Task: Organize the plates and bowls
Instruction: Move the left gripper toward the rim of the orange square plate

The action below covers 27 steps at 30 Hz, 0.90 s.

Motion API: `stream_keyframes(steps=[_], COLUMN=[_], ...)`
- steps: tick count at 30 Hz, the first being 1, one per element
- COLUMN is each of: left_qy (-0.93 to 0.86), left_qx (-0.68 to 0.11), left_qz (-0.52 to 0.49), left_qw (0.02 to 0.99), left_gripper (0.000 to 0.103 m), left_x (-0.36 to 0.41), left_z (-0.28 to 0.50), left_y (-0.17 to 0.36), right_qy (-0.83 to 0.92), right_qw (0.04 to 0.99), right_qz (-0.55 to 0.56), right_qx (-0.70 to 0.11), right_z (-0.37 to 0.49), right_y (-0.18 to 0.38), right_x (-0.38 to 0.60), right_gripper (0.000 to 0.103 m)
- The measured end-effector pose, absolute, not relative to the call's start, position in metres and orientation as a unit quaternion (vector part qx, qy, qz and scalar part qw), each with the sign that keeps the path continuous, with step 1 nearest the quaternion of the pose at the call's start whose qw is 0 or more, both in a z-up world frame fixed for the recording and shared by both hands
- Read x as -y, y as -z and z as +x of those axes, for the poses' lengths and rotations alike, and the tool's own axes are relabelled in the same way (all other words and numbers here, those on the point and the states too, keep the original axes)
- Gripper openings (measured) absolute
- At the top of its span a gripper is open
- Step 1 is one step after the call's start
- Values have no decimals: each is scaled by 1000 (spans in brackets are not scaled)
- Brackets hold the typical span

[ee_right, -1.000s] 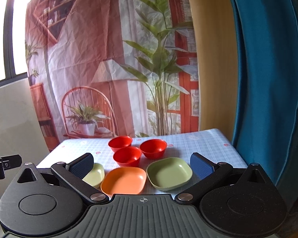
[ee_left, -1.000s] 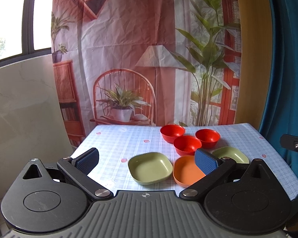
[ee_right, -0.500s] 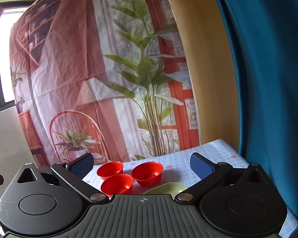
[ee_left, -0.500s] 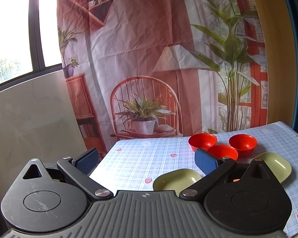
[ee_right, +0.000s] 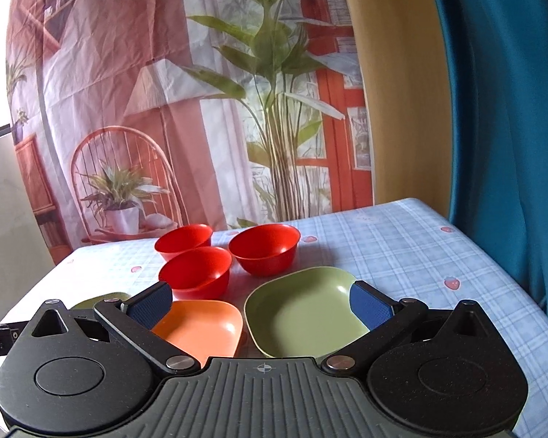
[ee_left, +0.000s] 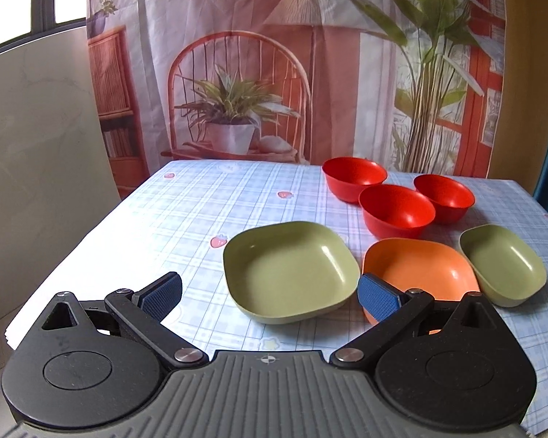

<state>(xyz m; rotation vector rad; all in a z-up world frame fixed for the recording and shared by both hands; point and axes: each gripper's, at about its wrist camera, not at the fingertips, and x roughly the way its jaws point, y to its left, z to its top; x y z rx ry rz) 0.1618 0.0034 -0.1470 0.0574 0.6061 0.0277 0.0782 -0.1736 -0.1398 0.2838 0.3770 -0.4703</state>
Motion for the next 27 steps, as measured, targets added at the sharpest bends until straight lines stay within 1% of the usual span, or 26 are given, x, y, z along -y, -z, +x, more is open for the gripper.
stream_keyframes(steps=[6, 16, 18, 20, 24, 25, 27], left_qy=[-22, -22, -17, -11, 7, 12, 24], left_qx=[-318, -325, -329, -331, -333, -334, -339], left_qz=[5, -10, -7, -2, 5, 7, 8], left_qw=[948, 946, 944, 943, 943, 942, 941], left_gripper=[103, 102, 100, 95, 93, 90, 84], left_x=[-14, -16, -14, -11, -8, -6, -3], left_z=[161, 167, 172, 177, 185, 187, 191], left_y=[166, 165, 166, 165, 164, 164, 165], right_qy=[237, 223, 218, 216, 210, 210, 202], right_qw=[940, 937, 937, 936, 934, 932, 930], right_qz=[127, 124, 128, 132, 142, 145, 154], right_qx=[-208, -236, -240, -245, -253, -259, -266], right_z=[78, 85, 88, 92, 99, 101, 103], right_y=[164, 178, 180, 181, 183, 184, 189], right_x=[174, 179, 183, 187, 194, 196, 199], right_gripper=[103, 103, 102, 101, 97, 96, 85])
